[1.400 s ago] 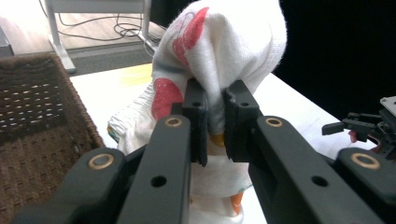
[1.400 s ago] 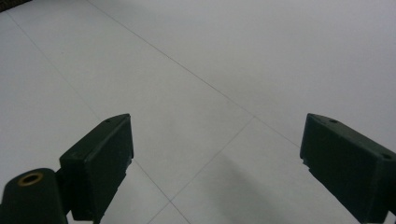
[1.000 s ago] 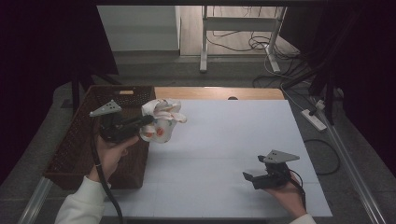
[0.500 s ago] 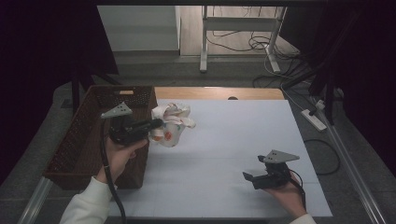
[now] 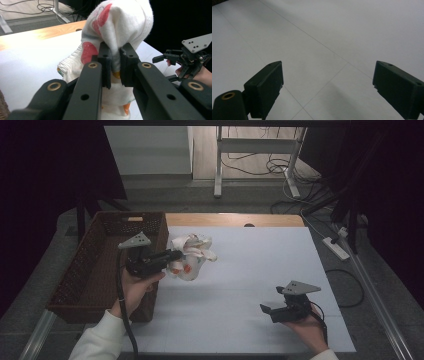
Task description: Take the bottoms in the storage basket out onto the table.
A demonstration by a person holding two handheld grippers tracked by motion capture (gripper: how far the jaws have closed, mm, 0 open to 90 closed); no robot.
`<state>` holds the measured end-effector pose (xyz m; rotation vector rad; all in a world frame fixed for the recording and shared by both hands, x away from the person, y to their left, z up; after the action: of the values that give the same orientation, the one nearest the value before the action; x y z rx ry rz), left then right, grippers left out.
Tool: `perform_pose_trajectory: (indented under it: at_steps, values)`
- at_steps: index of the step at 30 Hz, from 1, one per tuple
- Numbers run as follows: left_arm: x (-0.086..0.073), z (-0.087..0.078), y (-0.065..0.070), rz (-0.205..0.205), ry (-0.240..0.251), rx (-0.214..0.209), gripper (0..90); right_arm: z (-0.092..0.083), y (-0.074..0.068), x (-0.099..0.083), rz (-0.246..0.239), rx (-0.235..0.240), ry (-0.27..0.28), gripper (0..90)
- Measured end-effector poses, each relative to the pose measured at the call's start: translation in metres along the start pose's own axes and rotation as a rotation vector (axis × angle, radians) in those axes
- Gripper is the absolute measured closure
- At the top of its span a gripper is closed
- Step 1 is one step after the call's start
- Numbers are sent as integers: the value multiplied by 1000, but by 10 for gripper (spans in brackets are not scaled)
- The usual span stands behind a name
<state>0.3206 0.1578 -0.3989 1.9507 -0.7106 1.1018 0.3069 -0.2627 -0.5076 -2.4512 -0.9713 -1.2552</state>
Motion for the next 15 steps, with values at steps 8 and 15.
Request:
perform_pose_trajectory:
  at_steps: [8, 15]
  values:
    - [-2, 11, 5, 7, -19, -16, 809, 0, 0, 0, 4, 2, 3, 99]
    - [-3, 19, 7, 7, -33, -26, 809, 0, 0, 0, 6, 2, 5, 99]
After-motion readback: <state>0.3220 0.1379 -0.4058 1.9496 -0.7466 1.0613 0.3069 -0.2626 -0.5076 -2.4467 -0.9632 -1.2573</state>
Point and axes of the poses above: each handheld gripper's, and its own axes: z roughly forward along the jaws, x roughly out of its top, y roughly to its right, the point moved 2 cm from there along z, roughly forward along the jaws, and after that the axes turned 9 degrees about -x, right-handed, at the moved point
